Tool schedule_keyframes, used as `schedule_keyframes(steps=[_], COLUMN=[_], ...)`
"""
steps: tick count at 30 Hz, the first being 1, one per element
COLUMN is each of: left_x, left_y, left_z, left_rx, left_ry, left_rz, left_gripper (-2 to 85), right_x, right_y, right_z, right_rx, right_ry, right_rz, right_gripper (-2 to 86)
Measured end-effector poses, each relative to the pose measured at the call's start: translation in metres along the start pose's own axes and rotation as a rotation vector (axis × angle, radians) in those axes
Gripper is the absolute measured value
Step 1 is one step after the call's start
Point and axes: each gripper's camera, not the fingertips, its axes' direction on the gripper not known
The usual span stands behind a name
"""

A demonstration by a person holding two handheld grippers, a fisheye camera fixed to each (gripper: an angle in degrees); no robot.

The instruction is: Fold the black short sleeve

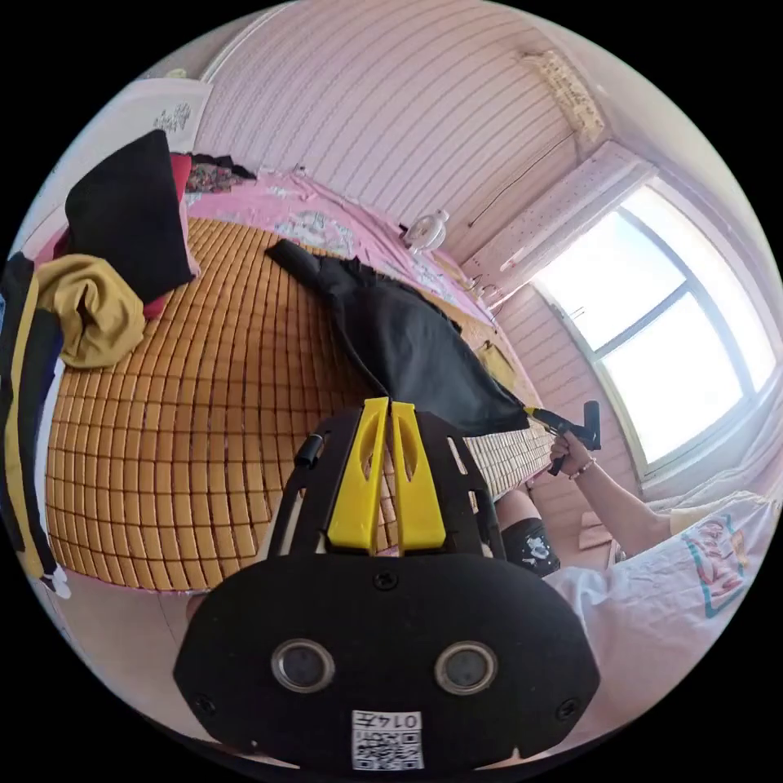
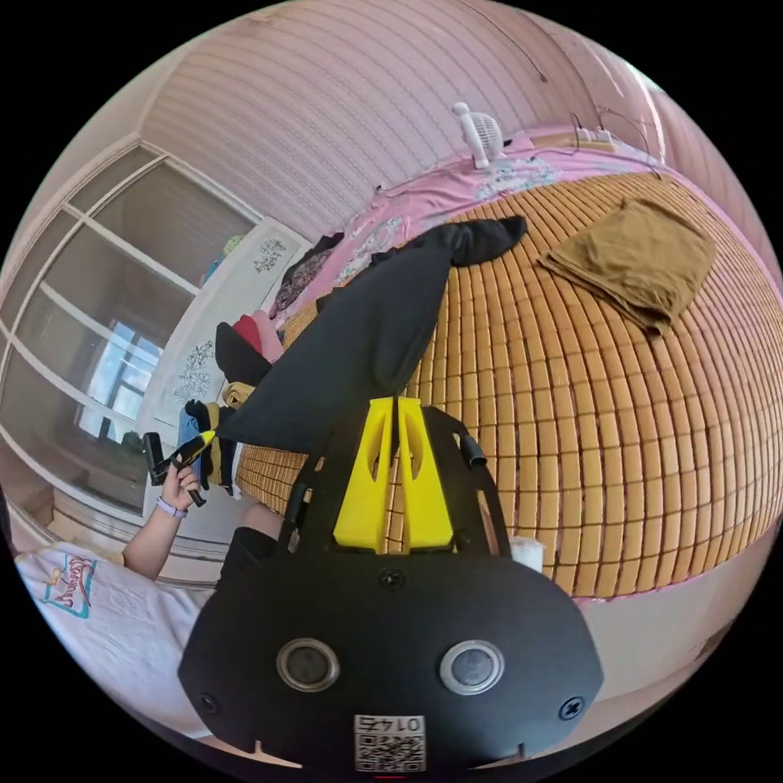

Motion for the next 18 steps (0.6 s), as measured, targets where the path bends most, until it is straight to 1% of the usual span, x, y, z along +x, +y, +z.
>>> schedule_keyframes(steps=[2, 4, 6, 8, 11, 14, 16, 18], left_x=[-0.006, -0.007, -0.013, -0.02, -0.032, -0.043, -0.05, -0.06], left_y=[0.001, 0.0, -0.003, -0.005, -0.01, -0.019, -0.024, -0.032], left_z=[0.018, 0.03, 0.042, 0.049, 0.057, 0.061, 0.062, 0.061], left_rx=[-0.062, -0.099, -0.14, -0.166, -0.195, -0.202, -0.203, -0.201], left_ry=[-0.023, -0.052, -0.061, -0.066, -0.077, -0.1, -0.112, -0.121], left_rz=[-0.008, -0.003, -0.02, -0.038, -0.073, -0.101, -0.118, -0.15], left_gripper=[-1.0, -1.0, -1.0, -1.0, -1.0, -1.0, -1.0, -1.0], right_x=[0.026, 0.039, 0.043, 0.034, 0.01, -0.018, -0.028, -0.033], right_y=[0.023, 0.037, 0.047, 0.053, 0.052, 0.047, 0.041, 0.037], right_z=[0.011, 0.013, 0.015, 0.029, 0.062, 0.097, 0.116, 0.129], right_rx=[0.023, 0.041, 0.019, -0.065, -0.183, -0.237, -0.264, -0.27], right_ry=[-0.001, 0.009, 0.056, 0.153, 0.218, 0.294, 0.322, 0.381], right_rz=[0.135, 0.208, 0.231, 0.194, 0.09, -0.02, -0.044, -0.044], right_gripper=[0.6, 0.9, 1.5, 3.2, 6.4, 8.7, 8.8, 7.0])
